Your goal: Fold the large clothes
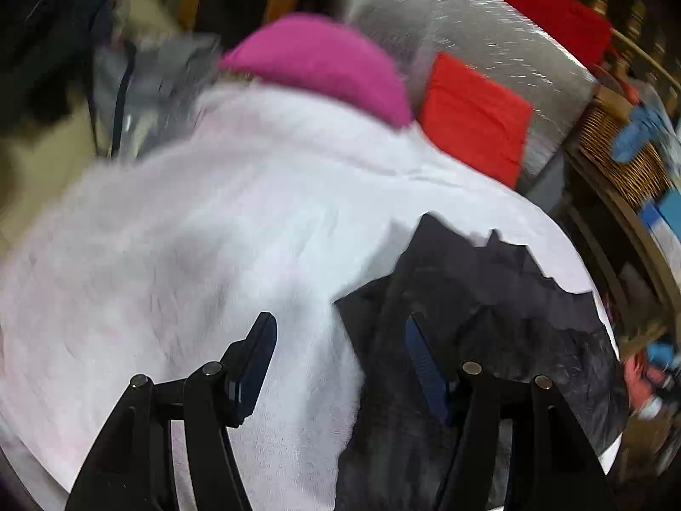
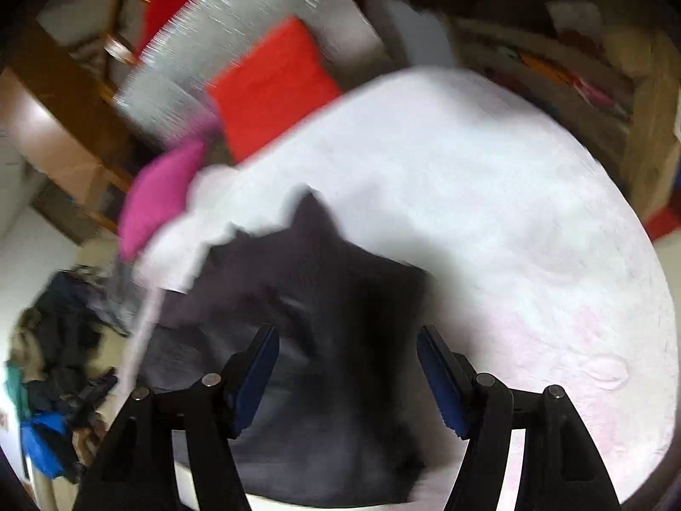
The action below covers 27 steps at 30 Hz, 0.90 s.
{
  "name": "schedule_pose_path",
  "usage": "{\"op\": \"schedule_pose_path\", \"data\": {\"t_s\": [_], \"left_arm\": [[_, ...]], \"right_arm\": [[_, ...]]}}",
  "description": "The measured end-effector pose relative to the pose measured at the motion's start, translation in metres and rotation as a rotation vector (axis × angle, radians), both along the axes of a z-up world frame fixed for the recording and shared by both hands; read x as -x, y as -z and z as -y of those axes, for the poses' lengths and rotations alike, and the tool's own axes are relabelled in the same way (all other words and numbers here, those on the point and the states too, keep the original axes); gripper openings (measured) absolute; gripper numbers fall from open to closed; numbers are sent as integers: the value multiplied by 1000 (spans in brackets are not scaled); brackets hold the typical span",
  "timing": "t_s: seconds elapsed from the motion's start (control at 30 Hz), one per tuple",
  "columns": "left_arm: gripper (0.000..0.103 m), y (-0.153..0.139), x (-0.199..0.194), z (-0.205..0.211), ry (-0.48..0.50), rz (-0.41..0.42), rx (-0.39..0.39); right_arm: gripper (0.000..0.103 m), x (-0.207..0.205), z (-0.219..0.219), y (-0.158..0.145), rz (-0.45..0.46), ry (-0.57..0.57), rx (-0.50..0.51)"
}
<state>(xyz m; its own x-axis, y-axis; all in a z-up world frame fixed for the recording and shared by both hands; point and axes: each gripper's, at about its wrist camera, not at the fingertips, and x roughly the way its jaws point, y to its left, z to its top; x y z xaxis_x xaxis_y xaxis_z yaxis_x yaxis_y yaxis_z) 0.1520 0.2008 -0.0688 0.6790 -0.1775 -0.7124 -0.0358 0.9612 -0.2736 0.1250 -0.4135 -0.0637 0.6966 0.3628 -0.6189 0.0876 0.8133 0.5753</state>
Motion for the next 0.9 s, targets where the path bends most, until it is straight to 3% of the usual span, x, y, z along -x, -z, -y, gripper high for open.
{"op": "schedule_pose_path", "data": {"t_s": [0.1, 0.2, 0.27, 0.33, 0.37, 0.43, 0.5, 0.6, 0.63, 0.7, 0.77, 0.83, 0.9], "left_arm": [[71, -14, 9, 34, 105, 35, -107], [71, -9, 16, 70, 158, 50, -170], [71, 8, 21, 86, 172, 24, -213], [71, 29, 21, 101, 145, -22, -306], [71, 45, 15, 104, 117, -86, -358], [74, 70, 6, 100, 77, -157, -385], [74, 64, 7, 100, 35, -148, -379], [74, 37, 25, 100, 7, -81, -402], [74, 31, 32, 100, -7, -56, -391], [80, 17, 58, 86, -46, 1, -277], [85, 18, 81, 62, -106, -1, -94], [86, 34, 95, 41, -171, -50, 86], [85, 57, 101, 23, -229, -130, 247]], "right_arm": [[82, -15, -30, -7, 31, -119, -121], [82, -40, -50, 17, -18, -179, -175], [82, -42, -48, 41, -77, -139, -193], [82, -40, -39, 62, -113, -72, -121], [82, -39, -30, 73, -149, 3, -77], [81, -36, -19, 85, -162, 41, -125], [81, -29, -24, 71, -147, 68, -89], [81, -5, -42, 38, -40, 44, -37], [81, 11, -44, 30, -3, 62, -46], [84, 57, -44, 28, 61, 129, -152], [88, 97, -51, 44, 95, 204, -266], [96, 127, -51, 73, 70, 298, -366], [96, 134, -52, 116, -16, 353, -497]]}}
